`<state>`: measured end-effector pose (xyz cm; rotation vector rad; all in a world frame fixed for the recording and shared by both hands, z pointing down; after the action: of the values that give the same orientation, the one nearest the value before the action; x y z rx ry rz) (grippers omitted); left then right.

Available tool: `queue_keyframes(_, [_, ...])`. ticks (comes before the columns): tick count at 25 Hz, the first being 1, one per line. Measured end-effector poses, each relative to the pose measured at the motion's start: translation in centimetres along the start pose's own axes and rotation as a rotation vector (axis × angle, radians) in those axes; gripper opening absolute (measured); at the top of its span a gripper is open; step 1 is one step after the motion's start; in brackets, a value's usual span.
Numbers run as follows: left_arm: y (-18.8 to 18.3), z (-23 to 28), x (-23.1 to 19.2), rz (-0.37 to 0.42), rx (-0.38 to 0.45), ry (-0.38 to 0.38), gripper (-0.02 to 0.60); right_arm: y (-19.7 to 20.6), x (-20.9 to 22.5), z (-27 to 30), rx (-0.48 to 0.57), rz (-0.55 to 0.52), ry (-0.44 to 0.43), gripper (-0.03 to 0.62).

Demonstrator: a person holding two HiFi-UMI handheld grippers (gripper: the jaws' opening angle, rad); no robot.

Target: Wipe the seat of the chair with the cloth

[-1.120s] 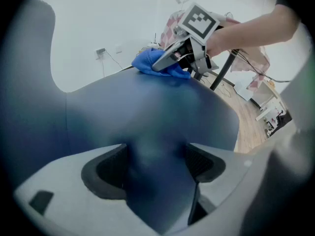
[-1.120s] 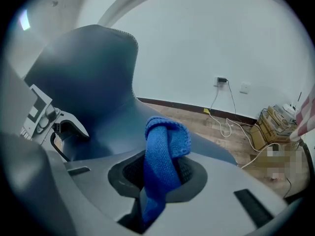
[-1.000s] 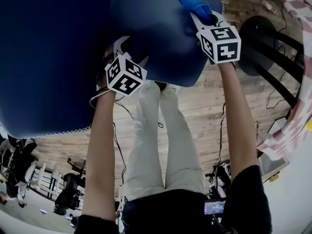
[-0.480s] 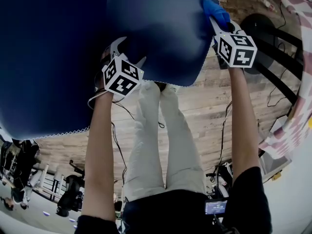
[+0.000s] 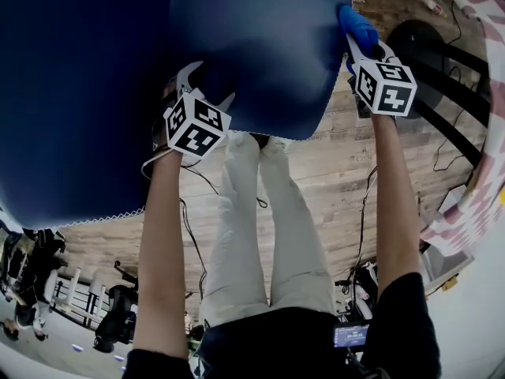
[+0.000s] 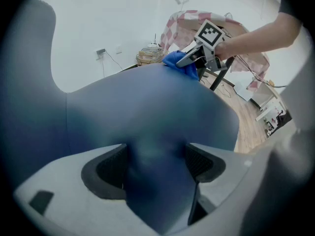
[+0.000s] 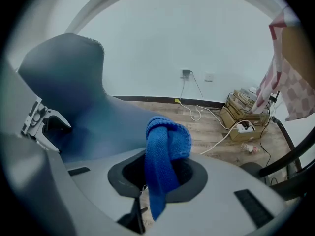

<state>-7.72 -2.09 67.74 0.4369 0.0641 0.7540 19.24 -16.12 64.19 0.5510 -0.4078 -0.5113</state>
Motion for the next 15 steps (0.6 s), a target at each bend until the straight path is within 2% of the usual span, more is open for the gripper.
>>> queue_keyframes(8, [0.0,0.0,-0.1,-0.001,0.002,-0.002,0.368,-1.5,-2.6,1.1,-0.002,-0.061,-0.047,0.061])
queue_keyframes(15, [0.0,0.0,-0.1,-0.001,0.0,-0.003,0.368,-3.0,-8.2,4.2,-0.008,-0.133,-0.199,0.061])
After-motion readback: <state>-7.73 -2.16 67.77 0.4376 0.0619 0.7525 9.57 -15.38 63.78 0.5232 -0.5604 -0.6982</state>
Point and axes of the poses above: the fingertips, and each gripper's own axes: z forward along the fingers, x to its right, y out of its underside, the point moved 2 cm from there along -z, backward along the fingers, and after that the axes turned 14 degrees about -y, right-handed, at the moved point
